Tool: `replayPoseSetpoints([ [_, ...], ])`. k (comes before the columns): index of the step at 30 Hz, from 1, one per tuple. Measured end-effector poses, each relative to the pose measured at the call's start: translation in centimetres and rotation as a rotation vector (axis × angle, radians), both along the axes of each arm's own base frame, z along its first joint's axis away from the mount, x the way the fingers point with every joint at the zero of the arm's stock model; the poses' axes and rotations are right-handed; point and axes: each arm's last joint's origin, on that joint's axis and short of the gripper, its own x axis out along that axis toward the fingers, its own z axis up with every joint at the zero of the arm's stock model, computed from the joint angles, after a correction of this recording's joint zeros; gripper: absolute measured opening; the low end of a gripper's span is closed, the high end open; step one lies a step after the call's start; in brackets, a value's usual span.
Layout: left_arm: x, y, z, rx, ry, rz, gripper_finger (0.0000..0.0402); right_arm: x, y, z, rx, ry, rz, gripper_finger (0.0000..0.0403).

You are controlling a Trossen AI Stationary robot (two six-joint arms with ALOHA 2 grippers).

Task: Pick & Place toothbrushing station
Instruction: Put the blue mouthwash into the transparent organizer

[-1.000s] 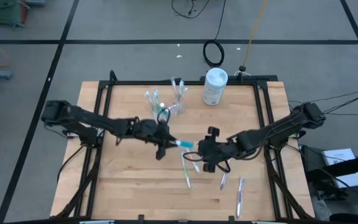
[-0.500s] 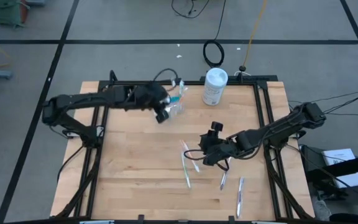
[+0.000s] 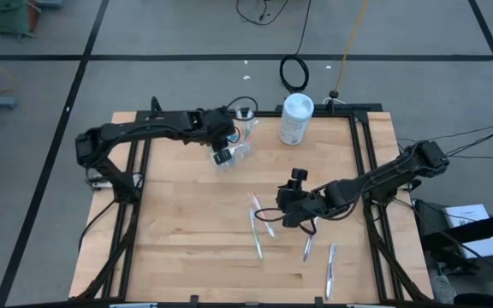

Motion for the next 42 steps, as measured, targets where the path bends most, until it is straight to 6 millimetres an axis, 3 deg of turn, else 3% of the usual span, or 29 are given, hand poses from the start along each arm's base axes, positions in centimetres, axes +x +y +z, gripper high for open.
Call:
replayPoseSetpoints([
  [8, 0.9, 0.5, -2.2, -0.047, 0.068, 0.002, 0.0103, 0.0, -0.2, 0.0, -0.001, 0.002, -0.006, 0.0167],
  [14, 0.6, 0.7, -1.8, -0.102, 0.058, 0.041, 0.0104, 0.1, -0.2, 0.0, -0.013, 0.008, 0.007, 0.0169],
  [21, -0.1, 2.4, -1.8, -0.157, 0.03, 0.086, 0.0104, 0.3, -0.1, 0.2, -0.031, -0.01, 0.041, 0.0169],
  [34, -0.4, 3.4, -1.8, -0.151, 0.027, 0.069, 0.0109, 0.5, 0.0, 0.4, -0.029, -0.031, 0.047, 0.0169],
  [42, 0.3, 3.7, -3.2, -0.197, 0.05, 0.052, 0.0135, 0.8, 0.1, 0.7, -0.014, -0.077, 0.046, 0.0167],
])
